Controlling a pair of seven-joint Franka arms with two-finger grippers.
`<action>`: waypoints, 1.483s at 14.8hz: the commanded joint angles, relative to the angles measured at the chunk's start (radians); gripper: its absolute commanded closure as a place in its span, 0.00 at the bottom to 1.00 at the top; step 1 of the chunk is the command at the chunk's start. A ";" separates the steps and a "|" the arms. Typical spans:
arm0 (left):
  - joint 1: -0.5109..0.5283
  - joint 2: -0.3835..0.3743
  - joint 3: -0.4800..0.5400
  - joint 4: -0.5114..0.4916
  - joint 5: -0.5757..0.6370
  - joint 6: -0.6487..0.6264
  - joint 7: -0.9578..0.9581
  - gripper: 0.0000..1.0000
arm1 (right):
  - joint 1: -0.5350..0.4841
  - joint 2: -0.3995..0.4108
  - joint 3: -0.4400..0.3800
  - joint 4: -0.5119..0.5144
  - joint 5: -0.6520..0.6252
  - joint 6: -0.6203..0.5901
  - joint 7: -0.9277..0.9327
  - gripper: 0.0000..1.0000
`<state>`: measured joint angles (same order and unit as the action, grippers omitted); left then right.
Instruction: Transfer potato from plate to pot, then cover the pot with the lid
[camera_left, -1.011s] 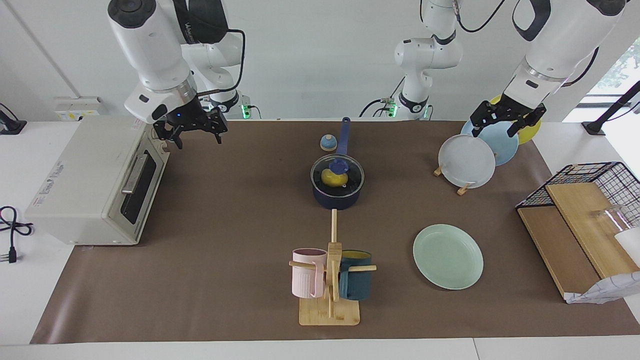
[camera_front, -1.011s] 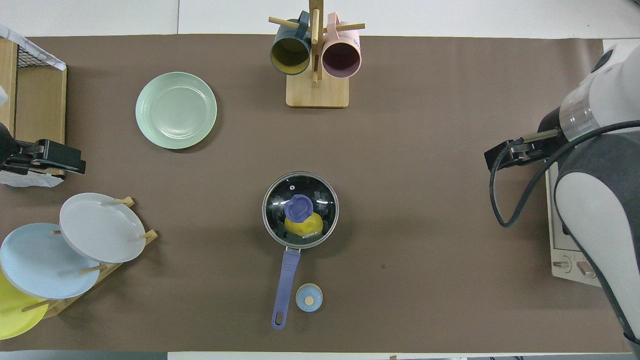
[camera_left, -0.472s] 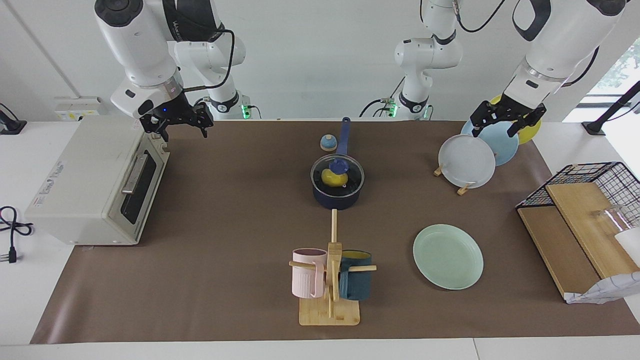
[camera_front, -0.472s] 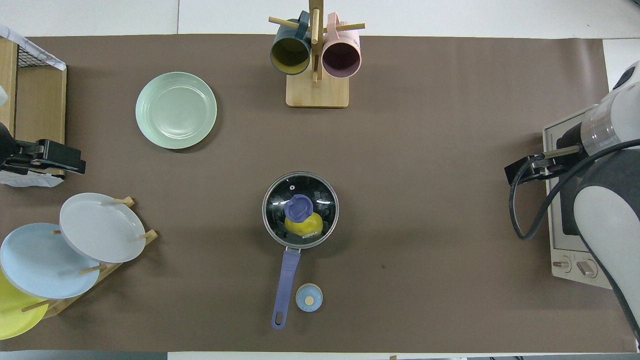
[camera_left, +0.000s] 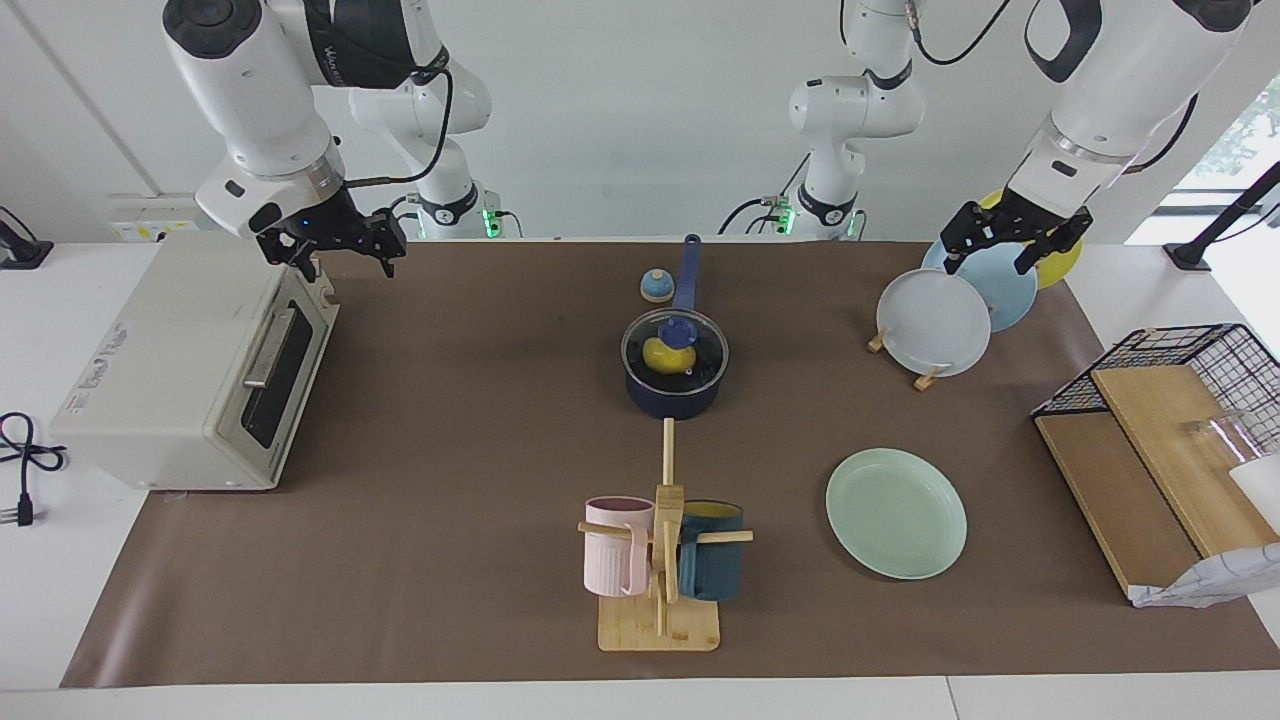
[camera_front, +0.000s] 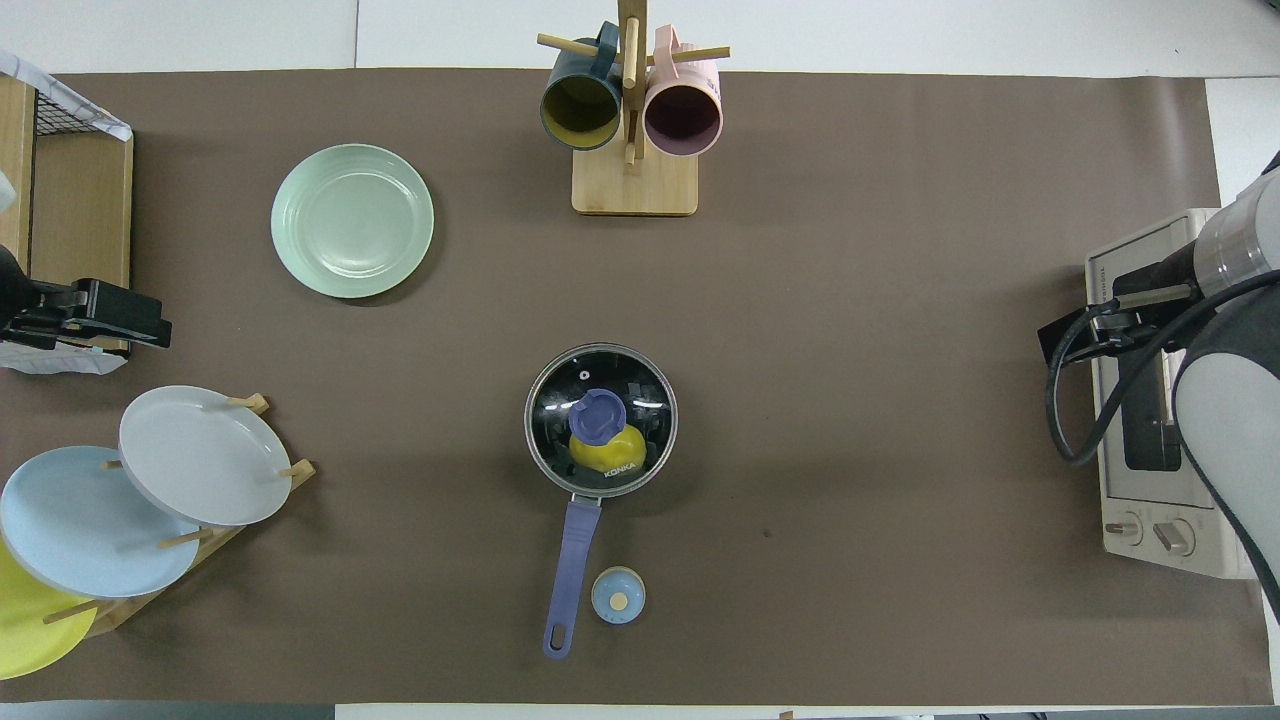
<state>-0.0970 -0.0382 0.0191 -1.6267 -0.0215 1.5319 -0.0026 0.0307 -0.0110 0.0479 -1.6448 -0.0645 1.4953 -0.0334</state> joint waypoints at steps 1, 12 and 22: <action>0.016 -0.005 -0.011 -0.001 0.015 -0.012 0.010 0.00 | -0.032 0.012 0.009 0.023 -0.003 -0.023 -0.026 0.00; 0.016 -0.005 -0.011 -0.001 0.015 -0.012 0.010 0.00 | -0.032 0.009 -0.026 0.051 0.012 -0.040 -0.037 0.00; 0.016 -0.005 -0.011 -0.001 0.015 -0.013 0.010 0.00 | -0.058 -0.011 -0.029 0.063 0.031 -0.035 -0.042 0.00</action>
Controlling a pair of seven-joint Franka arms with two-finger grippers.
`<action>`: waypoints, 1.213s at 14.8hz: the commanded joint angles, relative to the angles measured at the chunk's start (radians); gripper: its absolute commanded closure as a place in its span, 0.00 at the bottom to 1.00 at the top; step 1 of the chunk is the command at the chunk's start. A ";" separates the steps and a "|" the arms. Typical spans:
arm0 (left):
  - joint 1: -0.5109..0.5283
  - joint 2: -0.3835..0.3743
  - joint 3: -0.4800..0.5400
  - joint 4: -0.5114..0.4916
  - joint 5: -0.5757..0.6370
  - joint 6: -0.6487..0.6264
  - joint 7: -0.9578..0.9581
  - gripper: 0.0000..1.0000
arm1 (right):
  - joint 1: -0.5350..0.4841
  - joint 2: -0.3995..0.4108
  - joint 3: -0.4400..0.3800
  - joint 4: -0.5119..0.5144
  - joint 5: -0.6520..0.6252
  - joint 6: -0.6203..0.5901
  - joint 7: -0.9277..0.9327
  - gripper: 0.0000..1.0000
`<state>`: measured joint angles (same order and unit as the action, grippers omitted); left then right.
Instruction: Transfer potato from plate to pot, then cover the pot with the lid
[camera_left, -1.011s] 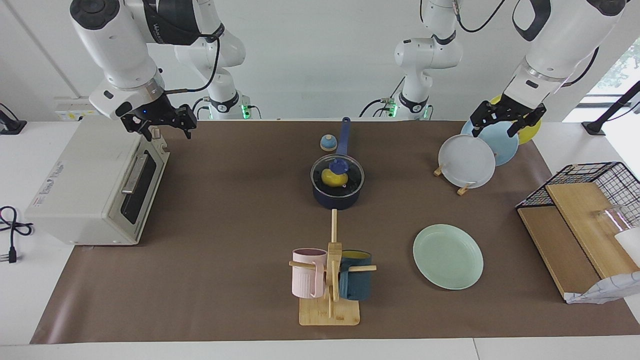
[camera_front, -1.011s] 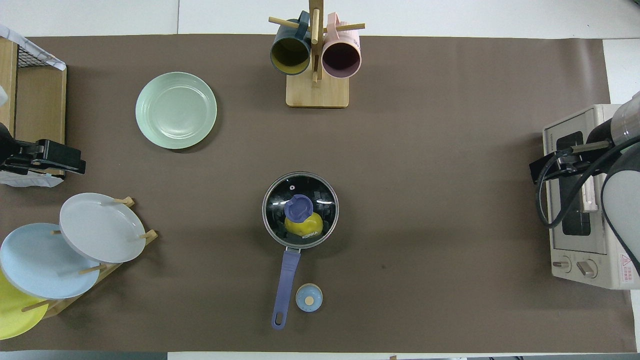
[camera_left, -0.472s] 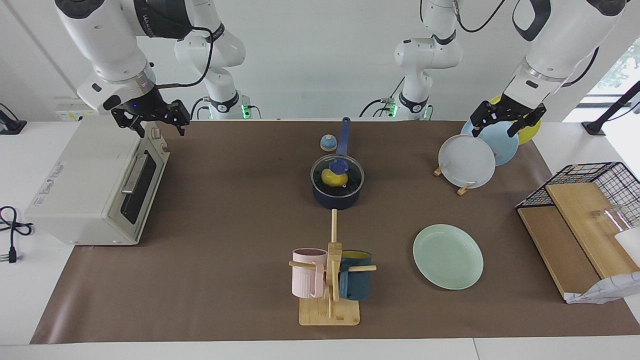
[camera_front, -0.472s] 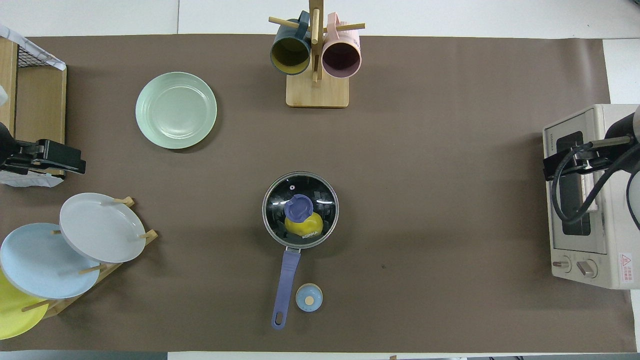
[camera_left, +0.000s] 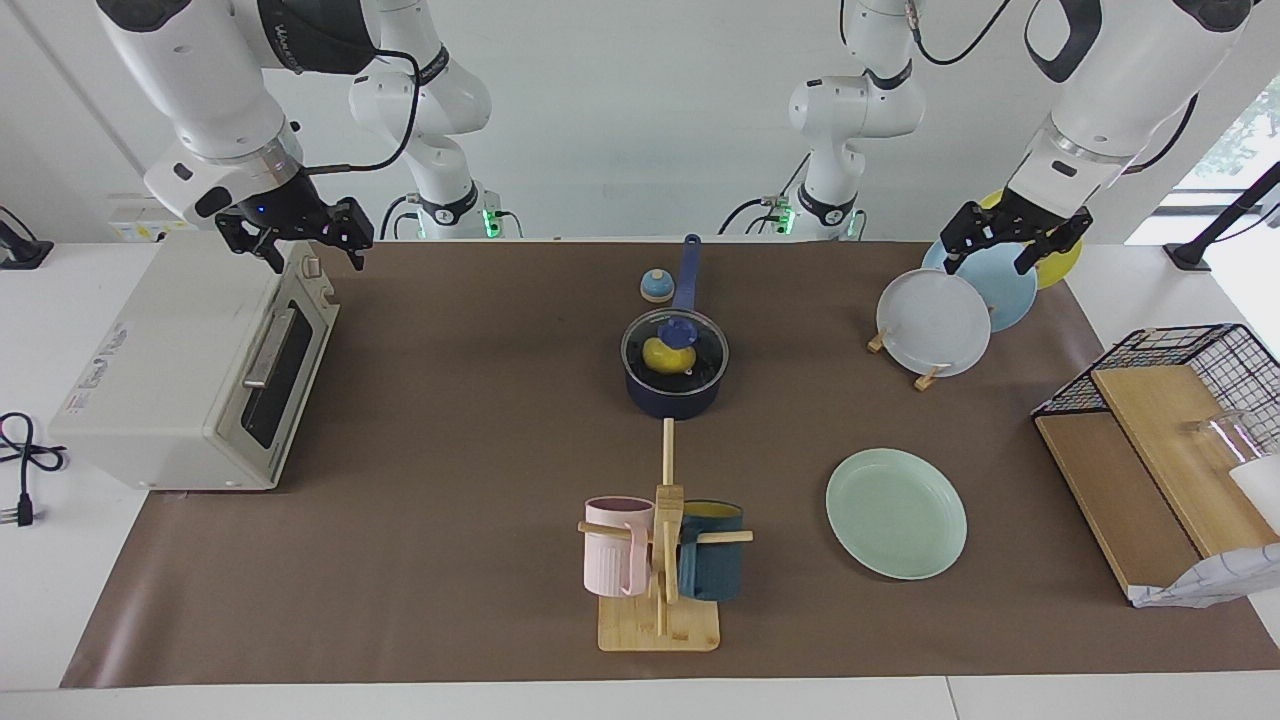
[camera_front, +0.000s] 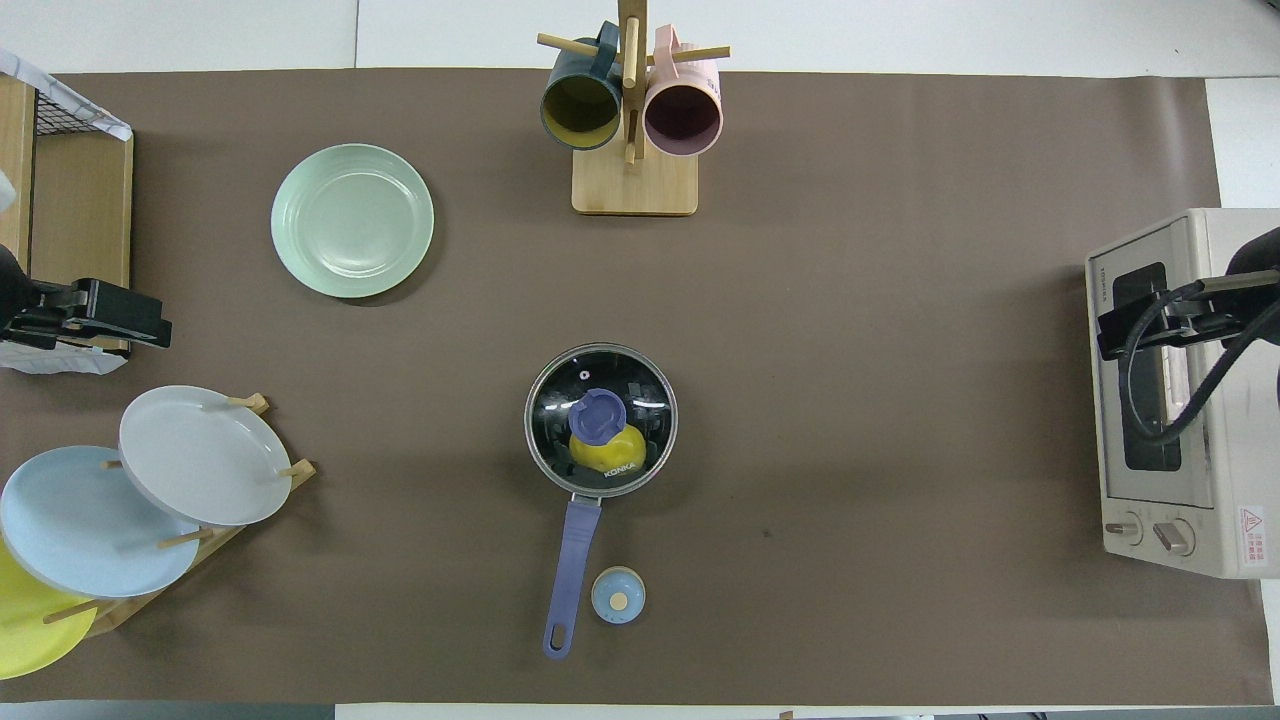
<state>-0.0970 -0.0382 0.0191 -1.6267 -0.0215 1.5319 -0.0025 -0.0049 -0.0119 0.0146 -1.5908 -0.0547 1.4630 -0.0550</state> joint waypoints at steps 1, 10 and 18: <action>0.016 -0.005 -0.011 -0.001 0.015 -0.012 0.010 0.00 | -0.024 -0.011 0.004 0.009 0.021 -0.003 -0.019 0.00; 0.016 -0.005 -0.011 -0.001 0.015 -0.013 0.010 0.00 | -0.020 -0.010 0.010 0.011 0.021 0.008 0.027 0.00; 0.016 -0.005 -0.011 -0.001 0.015 -0.012 0.010 0.00 | -0.020 -0.011 0.013 0.028 0.050 0.007 0.024 0.00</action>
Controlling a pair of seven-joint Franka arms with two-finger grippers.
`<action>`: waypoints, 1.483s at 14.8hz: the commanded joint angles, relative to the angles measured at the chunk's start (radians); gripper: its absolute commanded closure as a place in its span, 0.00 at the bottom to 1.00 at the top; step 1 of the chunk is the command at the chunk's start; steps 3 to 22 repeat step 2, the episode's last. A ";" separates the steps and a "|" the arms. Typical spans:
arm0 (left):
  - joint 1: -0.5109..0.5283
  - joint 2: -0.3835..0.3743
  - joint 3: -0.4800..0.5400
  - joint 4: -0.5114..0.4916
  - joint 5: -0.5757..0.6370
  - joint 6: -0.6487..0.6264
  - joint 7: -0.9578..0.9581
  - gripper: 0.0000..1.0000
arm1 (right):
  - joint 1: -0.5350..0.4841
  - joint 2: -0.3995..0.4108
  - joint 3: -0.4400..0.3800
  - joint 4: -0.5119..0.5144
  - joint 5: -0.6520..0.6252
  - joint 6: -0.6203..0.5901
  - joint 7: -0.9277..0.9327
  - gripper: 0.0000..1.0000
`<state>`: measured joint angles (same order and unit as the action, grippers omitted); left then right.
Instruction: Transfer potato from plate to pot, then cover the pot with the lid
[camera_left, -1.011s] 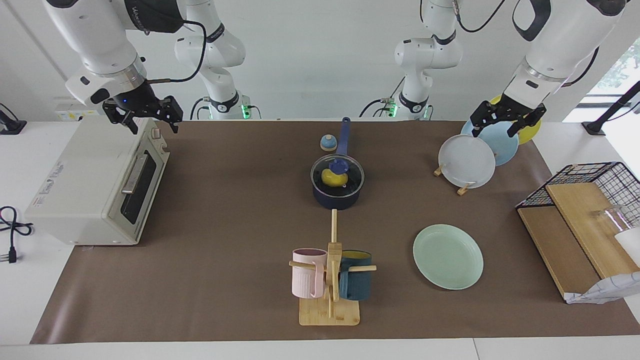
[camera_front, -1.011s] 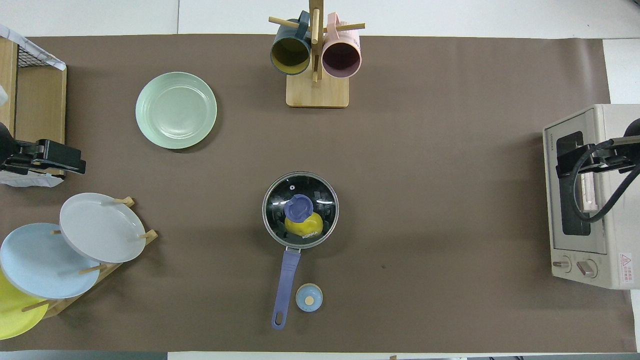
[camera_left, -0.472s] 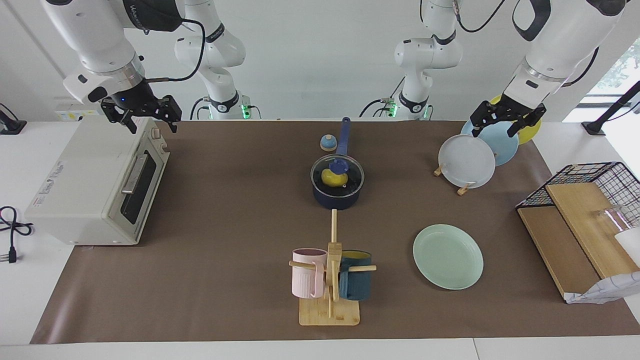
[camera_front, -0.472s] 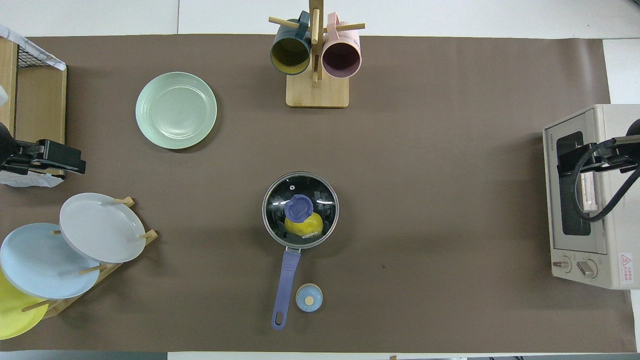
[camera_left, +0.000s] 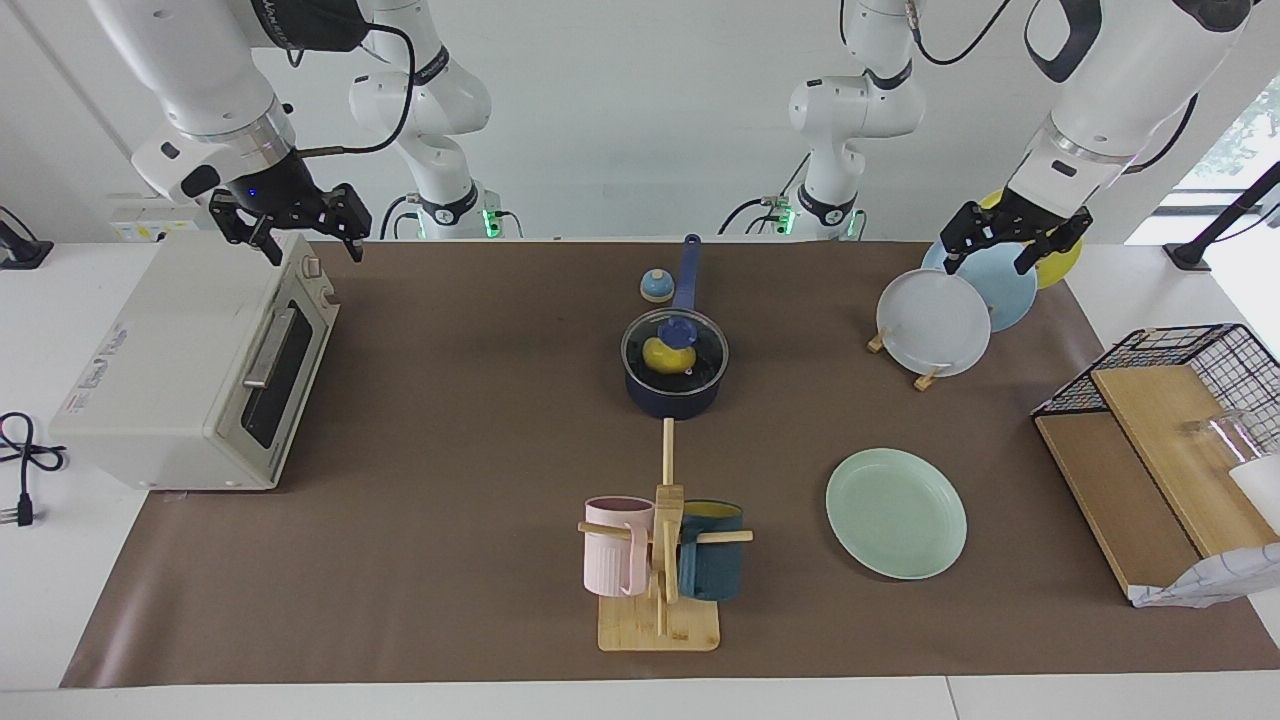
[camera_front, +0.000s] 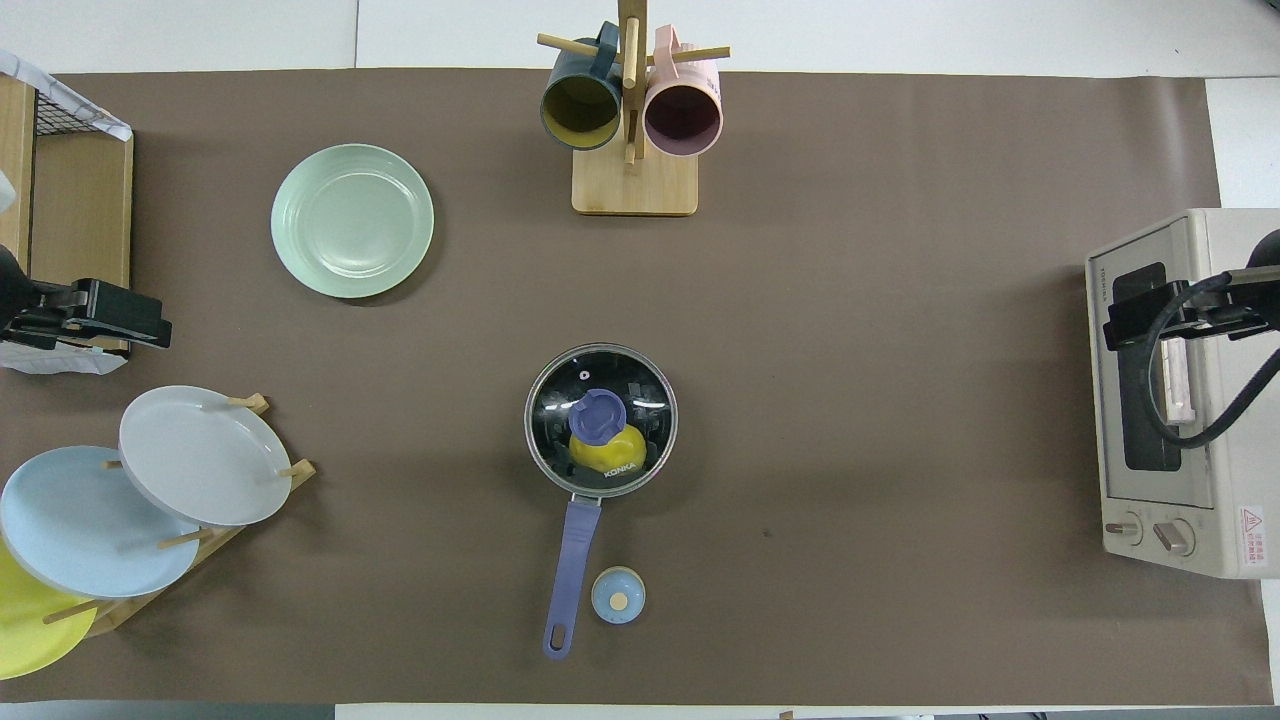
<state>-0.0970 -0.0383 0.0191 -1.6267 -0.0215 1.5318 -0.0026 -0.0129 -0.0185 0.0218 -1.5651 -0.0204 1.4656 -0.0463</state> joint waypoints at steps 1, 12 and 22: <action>0.016 -0.005 -0.011 -0.001 0.015 -0.013 0.010 0.00 | -0.012 -0.004 0.007 0.002 0.016 0.004 0.016 0.00; 0.016 -0.005 -0.011 -0.001 0.015 -0.012 0.010 0.00 | -0.010 -0.004 0.007 0.000 0.016 0.004 0.017 0.00; 0.016 -0.005 -0.011 -0.001 0.015 -0.012 0.010 0.00 | -0.010 -0.004 0.007 0.000 0.016 0.004 0.017 0.00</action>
